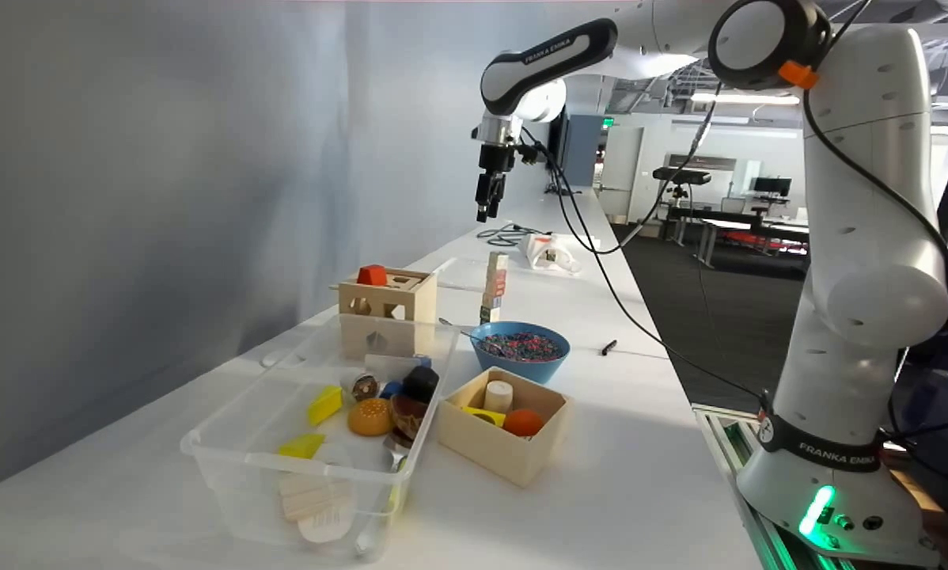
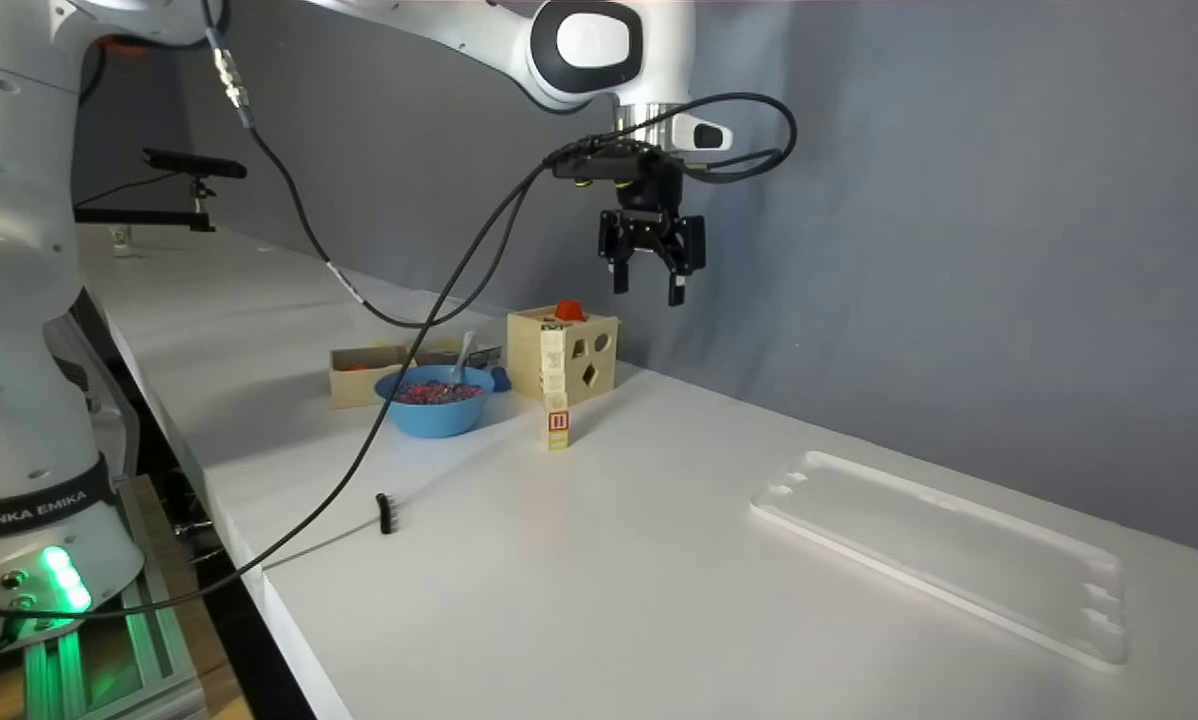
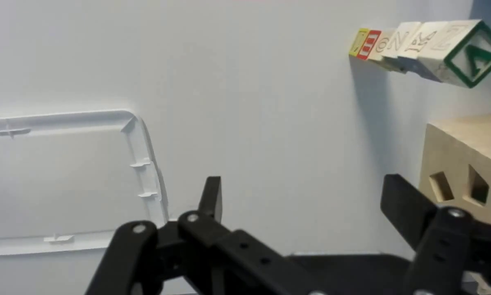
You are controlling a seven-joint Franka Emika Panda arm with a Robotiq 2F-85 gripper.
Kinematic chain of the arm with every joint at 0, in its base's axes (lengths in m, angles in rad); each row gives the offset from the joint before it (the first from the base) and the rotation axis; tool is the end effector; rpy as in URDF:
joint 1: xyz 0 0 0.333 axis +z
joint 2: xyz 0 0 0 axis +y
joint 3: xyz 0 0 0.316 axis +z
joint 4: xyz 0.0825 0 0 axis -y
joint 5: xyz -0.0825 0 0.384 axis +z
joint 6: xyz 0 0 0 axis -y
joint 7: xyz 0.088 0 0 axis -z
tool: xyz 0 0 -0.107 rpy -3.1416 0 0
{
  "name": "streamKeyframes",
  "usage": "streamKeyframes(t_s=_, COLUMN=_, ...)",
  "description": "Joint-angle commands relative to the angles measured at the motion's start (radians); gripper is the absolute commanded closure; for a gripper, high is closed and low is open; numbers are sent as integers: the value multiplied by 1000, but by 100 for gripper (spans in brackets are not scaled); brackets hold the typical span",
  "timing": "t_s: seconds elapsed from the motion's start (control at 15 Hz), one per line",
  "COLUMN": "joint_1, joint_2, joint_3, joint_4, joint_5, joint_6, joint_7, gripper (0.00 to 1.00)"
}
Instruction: Put the white lid on the transparent bowl
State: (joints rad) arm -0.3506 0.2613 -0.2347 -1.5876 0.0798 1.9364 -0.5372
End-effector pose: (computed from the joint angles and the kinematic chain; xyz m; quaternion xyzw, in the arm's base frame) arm 0.5522 -0.3417 0.4960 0.9984 -0.0312 0.0445 0.0184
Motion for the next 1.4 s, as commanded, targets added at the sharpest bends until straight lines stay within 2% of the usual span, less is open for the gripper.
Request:
streamKeyframes(t_s=0.0, joint_1=-8, joint_2=1, joint_3=11, joint_4=4, joint_5=-2, joint_6=-4, joint_7=2, gripper=0)
streamKeyframes(t_s=0.2, joint_1=-9, joint_2=14, joint_3=18, joint_4=19, joint_5=14, joint_6=-4, joint_7=-13, gripper=0)
streamKeyframes(t_s=0.47, joint_1=-65, joint_2=152, joint_3=10, joint_4=148, joint_5=-6, joint_6=-33, joint_7=-139, gripper=0)
streamKeyframes(t_s=0.67, joint_1=-108, joint_2=258, joint_3=7, joint_4=235, joint_5=-66, joint_6=-53, joint_7=-245, gripper=0)
streamKeyframes(t_s=0.93, joint_1=-147, joint_2=424, joint_3=8, joint_4=415, joint_5=-137, joint_6=-91, joint_7=-261, gripper=0)
streamKeyframes(t_s=1.07, joint_1=-155, joint_2=490, joint_3=11, joint_4=498, joint_5=-139, joint_6=-109, joint_7=-210, gripper=0)
streamKeyframes(t_s=1.13, joint_1=-140, joint_2=400, joint_3=3, joint_4=350, joint_5=-120, joint_6=-46, joint_7=-235, gripper=0)
streamKeyframes(t_s=1.33, joint_1=-142, joint_2=463, joint_3=3, joint_4=432, joint_5=-121, joint_6=-65, joint_7=-222, gripper=0)
